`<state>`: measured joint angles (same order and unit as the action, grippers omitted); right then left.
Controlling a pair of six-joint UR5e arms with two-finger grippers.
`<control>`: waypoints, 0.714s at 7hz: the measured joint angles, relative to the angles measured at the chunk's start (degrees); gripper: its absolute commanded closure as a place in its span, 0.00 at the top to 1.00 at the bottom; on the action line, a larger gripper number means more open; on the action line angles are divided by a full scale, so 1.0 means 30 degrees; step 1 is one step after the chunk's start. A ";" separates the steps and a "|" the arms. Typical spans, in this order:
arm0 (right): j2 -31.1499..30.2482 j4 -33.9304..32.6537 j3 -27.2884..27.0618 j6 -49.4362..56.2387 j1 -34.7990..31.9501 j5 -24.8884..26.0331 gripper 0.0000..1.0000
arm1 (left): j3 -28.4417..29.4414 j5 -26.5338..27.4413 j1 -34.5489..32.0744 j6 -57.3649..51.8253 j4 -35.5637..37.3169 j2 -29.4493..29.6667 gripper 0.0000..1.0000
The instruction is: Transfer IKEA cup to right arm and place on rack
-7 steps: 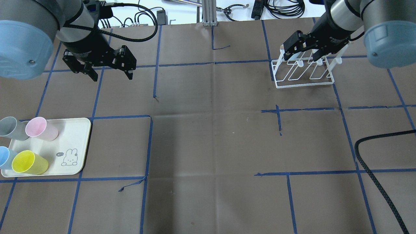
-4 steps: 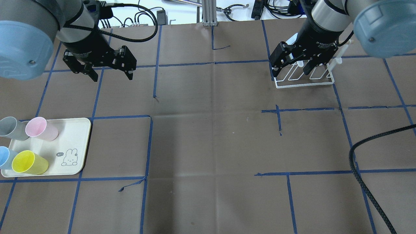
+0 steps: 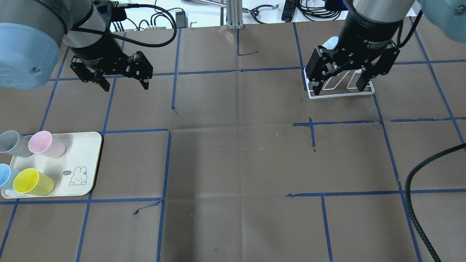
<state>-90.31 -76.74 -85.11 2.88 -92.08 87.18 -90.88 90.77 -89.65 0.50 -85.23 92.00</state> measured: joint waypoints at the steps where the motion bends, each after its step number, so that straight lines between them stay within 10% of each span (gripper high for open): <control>1: -0.0591 -0.0277 -0.1021 -0.0349 -0.0014 0.0486 1.00 | 0.0006 -0.0028 -0.0001 0.0029 0.0012 0.0003 1.00; 5: -0.1370 -0.1228 -0.2435 -0.1634 -0.0085 0.1346 1.00 | 0.0028 -0.0134 -0.0001 0.0117 0.0015 0.0035 1.00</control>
<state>-94.43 -80.42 -92.41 -2.02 -92.34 91.22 -90.80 90.37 -89.65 0.85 -85.19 92.10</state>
